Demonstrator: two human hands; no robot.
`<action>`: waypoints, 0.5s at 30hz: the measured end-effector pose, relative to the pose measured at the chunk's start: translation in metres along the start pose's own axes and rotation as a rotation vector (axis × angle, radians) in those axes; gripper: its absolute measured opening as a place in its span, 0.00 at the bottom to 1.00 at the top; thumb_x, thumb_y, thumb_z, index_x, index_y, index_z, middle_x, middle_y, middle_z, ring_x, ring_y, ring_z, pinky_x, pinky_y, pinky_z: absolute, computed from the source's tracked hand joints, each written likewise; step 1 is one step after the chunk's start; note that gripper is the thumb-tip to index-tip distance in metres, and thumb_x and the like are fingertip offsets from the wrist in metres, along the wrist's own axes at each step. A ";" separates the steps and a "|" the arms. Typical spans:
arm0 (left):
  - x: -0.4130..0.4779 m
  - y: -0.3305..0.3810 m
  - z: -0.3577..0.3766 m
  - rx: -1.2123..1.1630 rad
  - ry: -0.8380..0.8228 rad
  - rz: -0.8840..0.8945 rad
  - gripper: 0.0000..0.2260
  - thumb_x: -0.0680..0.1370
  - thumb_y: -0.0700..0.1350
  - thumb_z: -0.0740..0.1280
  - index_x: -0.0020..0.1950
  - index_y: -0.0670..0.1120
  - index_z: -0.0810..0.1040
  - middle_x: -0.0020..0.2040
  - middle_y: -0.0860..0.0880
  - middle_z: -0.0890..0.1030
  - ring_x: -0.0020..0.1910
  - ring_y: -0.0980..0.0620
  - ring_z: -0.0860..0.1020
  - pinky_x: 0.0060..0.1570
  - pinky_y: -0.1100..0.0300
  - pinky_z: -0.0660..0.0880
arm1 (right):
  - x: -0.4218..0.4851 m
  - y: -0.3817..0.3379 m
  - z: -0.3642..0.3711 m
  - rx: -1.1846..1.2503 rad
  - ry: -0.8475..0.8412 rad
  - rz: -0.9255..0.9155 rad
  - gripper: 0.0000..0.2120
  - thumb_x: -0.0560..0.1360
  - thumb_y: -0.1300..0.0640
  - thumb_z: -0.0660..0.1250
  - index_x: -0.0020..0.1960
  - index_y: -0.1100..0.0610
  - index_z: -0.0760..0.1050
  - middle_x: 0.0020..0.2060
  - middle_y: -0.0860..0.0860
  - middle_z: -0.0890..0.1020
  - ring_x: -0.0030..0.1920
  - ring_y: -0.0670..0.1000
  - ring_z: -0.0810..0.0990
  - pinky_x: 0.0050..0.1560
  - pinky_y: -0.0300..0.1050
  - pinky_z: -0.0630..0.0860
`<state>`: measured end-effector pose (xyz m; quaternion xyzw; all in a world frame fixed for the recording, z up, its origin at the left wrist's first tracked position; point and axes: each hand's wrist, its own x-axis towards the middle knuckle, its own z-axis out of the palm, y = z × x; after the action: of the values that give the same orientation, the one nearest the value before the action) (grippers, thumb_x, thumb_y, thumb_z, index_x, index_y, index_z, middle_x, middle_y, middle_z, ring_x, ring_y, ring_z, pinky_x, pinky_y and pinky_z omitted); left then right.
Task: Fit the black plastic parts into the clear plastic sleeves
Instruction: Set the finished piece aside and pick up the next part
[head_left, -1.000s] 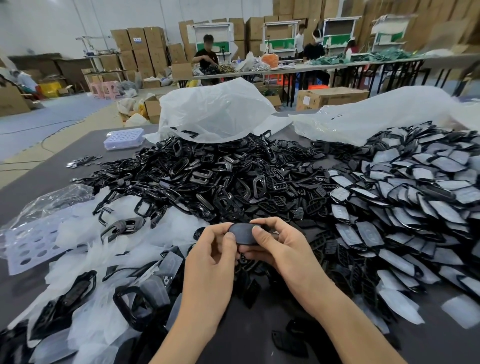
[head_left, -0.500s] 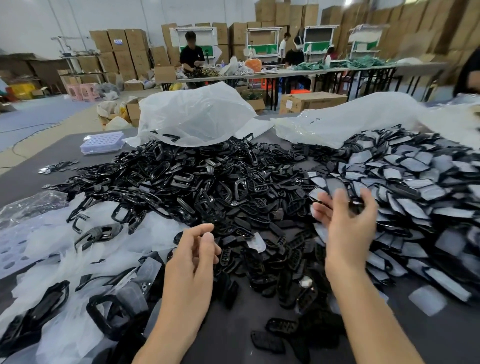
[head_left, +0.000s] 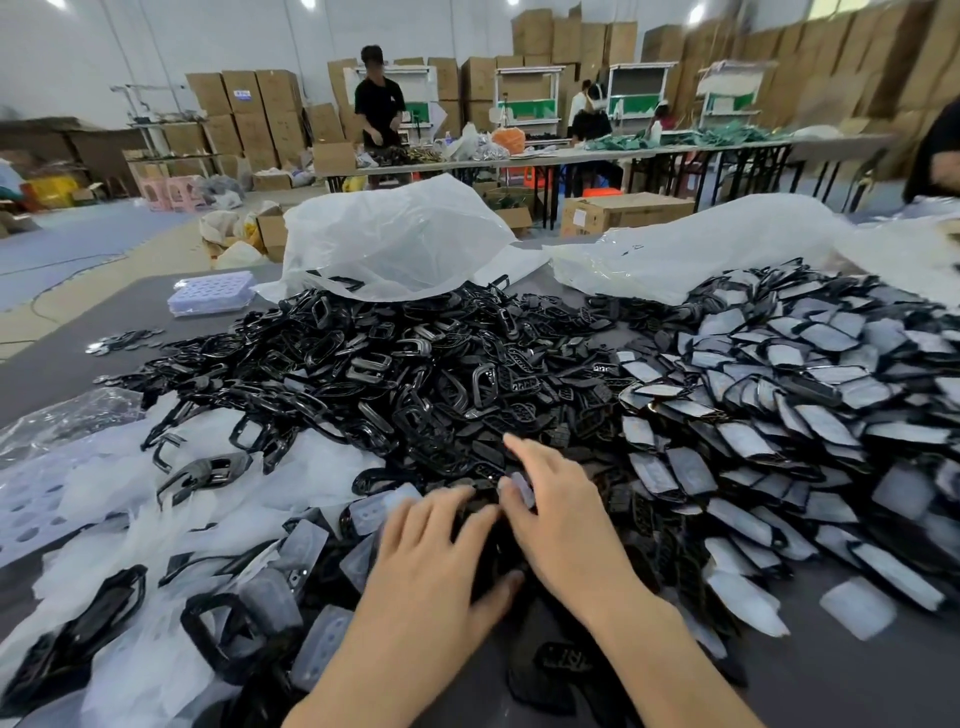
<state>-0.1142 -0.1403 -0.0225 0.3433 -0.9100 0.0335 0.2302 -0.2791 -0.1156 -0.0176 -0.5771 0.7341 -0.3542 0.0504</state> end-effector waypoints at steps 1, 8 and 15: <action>0.002 -0.006 -0.001 0.068 0.015 -0.075 0.25 0.74 0.61 0.60 0.63 0.48 0.80 0.62 0.45 0.79 0.63 0.42 0.77 0.66 0.43 0.72 | 0.000 0.001 0.003 -0.101 -0.061 -0.001 0.23 0.84 0.46 0.58 0.78 0.47 0.65 0.75 0.47 0.70 0.74 0.49 0.66 0.76 0.45 0.59; 0.009 -0.032 -0.001 0.281 0.076 -0.336 0.20 0.68 0.50 0.79 0.56 0.44 0.83 0.51 0.41 0.83 0.49 0.37 0.80 0.57 0.41 0.73 | -0.003 0.001 0.007 -0.160 -0.142 -0.058 0.16 0.83 0.43 0.58 0.69 0.42 0.71 0.65 0.40 0.73 0.64 0.47 0.69 0.66 0.43 0.62; 0.011 -0.031 -0.001 0.198 0.224 -0.246 0.12 0.70 0.46 0.77 0.52 0.50 0.82 0.43 0.51 0.82 0.40 0.44 0.80 0.41 0.50 0.74 | -0.005 -0.004 0.006 -0.121 -0.078 -0.062 0.14 0.84 0.45 0.56 0.66 0.45 0.73 0.59 0.43 0.76 0.59 0.48 0.73 0.63 0.44 0.66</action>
<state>-0.1010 -0.1709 -0.0196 0.4671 -0.8220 0.1327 0.2975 -0.2711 -0.1137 -0.0210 -0.6149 0.7334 -0.2879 0.0329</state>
